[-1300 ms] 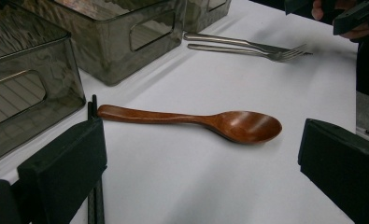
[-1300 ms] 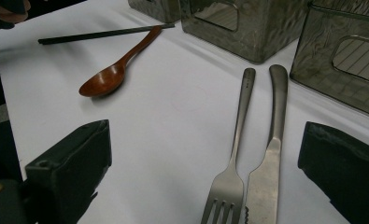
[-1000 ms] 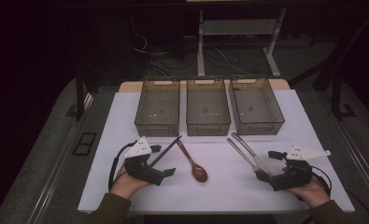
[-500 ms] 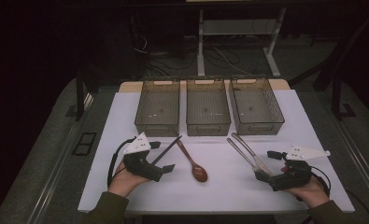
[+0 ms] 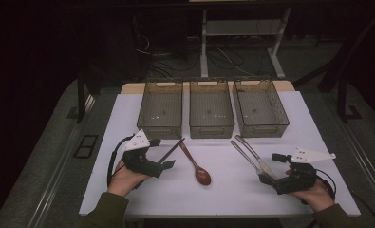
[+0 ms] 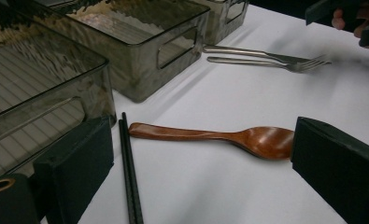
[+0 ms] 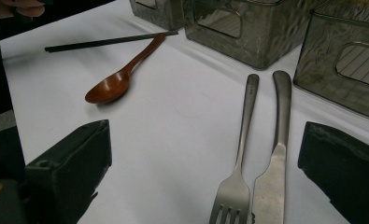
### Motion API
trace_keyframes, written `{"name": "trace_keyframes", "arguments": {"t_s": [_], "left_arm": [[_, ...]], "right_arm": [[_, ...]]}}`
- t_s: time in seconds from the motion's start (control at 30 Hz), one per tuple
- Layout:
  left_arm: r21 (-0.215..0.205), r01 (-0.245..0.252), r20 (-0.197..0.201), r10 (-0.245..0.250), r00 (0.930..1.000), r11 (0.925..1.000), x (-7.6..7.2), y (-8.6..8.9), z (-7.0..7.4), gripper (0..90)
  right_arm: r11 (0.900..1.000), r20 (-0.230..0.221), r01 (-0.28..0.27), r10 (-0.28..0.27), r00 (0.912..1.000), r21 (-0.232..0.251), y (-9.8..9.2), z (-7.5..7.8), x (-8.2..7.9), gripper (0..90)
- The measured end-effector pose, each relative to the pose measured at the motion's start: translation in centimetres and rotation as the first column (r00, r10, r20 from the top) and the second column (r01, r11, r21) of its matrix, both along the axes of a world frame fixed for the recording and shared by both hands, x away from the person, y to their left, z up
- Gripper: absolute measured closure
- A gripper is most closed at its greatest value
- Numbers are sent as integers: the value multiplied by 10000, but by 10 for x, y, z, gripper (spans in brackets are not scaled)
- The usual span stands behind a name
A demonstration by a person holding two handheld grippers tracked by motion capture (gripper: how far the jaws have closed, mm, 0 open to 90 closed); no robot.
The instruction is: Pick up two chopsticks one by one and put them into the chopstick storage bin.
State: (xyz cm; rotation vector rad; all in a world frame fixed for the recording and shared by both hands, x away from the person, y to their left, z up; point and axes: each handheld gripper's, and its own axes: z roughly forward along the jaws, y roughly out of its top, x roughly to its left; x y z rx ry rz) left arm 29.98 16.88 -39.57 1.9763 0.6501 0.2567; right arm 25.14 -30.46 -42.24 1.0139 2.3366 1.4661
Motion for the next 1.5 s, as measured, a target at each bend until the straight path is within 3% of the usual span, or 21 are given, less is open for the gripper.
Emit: {"name": "trace_keyframes", "arguments": {"t_s": [0.53, 0.9, 1.17, 1.5], "left_arm": [[27, -428, -170, 429, 9989, 9991, 10, 15, 0, 177], [235, -841, -299, 848, 9959, 9962, 8, 29, -6, 380], [646, -945, -500, 978, 9940, 9934, 2, 35, -13, 563], [1173, -1423, -700, 1511, 9860, 9828, -8, 40, -19, 643]], "right_arm": [[9999, -14, 116, -116, 9999, 11, -1, 0, 1, 21], [9997, 4, 242, -242, 9997, 55, -2, -1, 1, 21], [9996, 32, 275, -275, 9996, -5, -1, -1, 1, 21], [9995, 67, 320, -320, 9995, 10, -1, -2, 1, 21]]}}
